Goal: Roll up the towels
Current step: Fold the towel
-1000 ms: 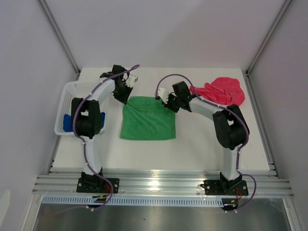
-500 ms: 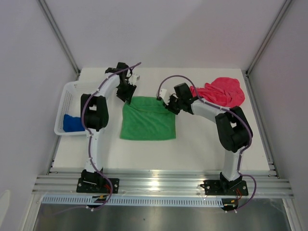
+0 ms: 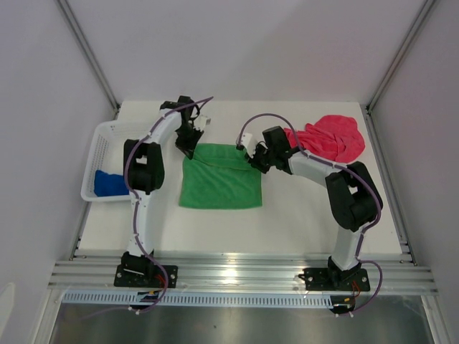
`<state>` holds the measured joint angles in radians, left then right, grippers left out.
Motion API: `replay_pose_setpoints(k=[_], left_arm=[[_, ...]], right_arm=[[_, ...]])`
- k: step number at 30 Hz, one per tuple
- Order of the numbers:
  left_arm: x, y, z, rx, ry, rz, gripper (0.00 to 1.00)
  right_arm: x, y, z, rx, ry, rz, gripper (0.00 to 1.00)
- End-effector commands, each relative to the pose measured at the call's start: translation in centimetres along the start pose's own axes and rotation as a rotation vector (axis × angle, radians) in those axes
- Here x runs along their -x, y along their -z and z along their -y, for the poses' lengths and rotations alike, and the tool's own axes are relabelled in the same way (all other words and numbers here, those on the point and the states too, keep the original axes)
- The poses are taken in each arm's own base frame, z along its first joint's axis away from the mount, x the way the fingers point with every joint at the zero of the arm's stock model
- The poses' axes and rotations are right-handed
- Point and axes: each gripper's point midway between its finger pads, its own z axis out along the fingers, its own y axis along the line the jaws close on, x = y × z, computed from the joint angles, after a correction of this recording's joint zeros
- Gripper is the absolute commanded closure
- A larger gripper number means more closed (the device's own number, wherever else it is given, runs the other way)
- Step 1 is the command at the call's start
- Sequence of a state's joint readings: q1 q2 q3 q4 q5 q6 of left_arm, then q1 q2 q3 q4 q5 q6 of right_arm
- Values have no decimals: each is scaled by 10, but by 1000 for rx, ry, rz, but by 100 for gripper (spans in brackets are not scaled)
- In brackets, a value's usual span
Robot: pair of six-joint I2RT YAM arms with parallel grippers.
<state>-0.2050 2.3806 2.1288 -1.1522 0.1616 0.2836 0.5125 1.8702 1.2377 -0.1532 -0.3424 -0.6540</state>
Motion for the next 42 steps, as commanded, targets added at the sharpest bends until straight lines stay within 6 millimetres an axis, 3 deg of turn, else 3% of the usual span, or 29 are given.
replay_pose_setpoints(k=[1,3,5,6,8,14,18,22,24,29,35,37,40,42], left_arm=[[8,12,1,33,12,63,99],[10,21,-2,64,7,92,94],[14,26,-7,94,12,114,78],[16,28,-10,108,12,122,65],[17,24,-16,132,6,103,61],[-3,12,-8,59,7,19,65],[5,23,-11,94,19,66,61],[15,22,-2,41,13,99,51],[4,14,5,3,21,38,49],[9,13,6,-21,25,33,46],[11,13,9,-42,30,18,47],[10,12,8,-44,17,2,56],[-1,16,8,-31,-7,-4,56],[15,26,1,25,-32,95,54]], right_arm=[[18,16,12,-42,-10,63,100],[19,17,12,-43,-8,68,100],[22,18,10,-36,-12,86,100],[23,18,10,-35,-23,91,100],[27,18,6,-31,-35,103,100],[17,22,-11,-29,-62,95,100],[17,31,-14,-40,-74,104,100],[20,35,-18,-32,-85,117,100],[18,32,-19,-25,-89,114,100],[24,22,-20,-7,-105,136,100],[19,19,-21,-1,-125,125,100],[19,19,-22,-1,-131,125,100],[30,22,-15,-17,-128,164,100],[35,23,-7,-22,-142,182,100]])
